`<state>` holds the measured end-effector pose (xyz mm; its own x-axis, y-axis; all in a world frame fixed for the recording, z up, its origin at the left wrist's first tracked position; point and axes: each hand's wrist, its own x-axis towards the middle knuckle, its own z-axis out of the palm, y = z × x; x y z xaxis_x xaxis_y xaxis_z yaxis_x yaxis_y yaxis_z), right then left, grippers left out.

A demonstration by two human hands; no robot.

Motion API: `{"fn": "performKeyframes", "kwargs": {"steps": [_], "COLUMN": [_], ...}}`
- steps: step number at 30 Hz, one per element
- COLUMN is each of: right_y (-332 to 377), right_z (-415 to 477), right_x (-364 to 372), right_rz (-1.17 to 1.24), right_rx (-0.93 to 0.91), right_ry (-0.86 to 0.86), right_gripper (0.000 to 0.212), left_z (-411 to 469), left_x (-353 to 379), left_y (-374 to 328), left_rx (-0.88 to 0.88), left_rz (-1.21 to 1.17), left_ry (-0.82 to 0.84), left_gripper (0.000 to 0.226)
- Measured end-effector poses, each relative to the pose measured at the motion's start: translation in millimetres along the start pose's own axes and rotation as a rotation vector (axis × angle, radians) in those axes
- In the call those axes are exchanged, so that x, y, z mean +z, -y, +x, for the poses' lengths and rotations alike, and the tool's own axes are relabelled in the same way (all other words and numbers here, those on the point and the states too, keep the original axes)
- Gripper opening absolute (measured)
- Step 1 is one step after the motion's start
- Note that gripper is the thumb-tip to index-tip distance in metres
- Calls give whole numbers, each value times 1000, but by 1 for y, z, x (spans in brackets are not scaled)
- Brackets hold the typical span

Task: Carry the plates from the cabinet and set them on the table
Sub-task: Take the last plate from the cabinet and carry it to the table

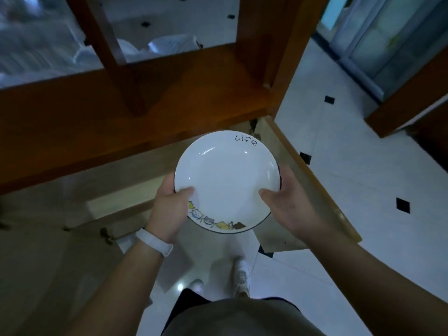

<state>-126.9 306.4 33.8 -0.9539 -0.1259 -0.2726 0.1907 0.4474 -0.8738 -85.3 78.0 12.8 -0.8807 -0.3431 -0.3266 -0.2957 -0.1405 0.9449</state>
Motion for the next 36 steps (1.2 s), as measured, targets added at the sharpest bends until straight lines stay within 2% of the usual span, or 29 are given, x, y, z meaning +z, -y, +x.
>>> {"fn": "performKeyframes", "kwargs": {"steps": [3, 8, 14, 16, 20, 27, 33, 36], "right_y": [22, 50, 51, 44, 31, 2, -39, -67], "right_z": [-19, -63, -111, -127, -160, -210, -270, -312], "right_x": [4, 9, 6, 2, -14, -61, -120, -160], "right_rz": [67, 97, 105, 119, 139, 235, 267, 311], "right_rx": [-24, -40, 21, 47, 88, 91, 112, 127], "right_ry": [-107, -259, -490, -561, -675, -821, -941, -1010], "right_gripper": [45, 53, 41, 44, 49, 47, 51, 50], "left_z": [9, 7, -4, -12, -35, -81, -143, -185], "left_x": [-11, -23, -4, 8, 36, 105, 183, 228], "left_y": [-24, -48, -56, -57, -61, -68, -54, -40], "left_rx": [49, 96, 117, 127, 134, 163, 156, 111], "left_rz": [30, 40, 72, 86, 108, 153, 179, 167], "left_ry": [125, 344, 554, 607, 697, 814, 926, 1021], "left_gripper": [35, 40, 38, 37, 43, 44, 32, 36]}}
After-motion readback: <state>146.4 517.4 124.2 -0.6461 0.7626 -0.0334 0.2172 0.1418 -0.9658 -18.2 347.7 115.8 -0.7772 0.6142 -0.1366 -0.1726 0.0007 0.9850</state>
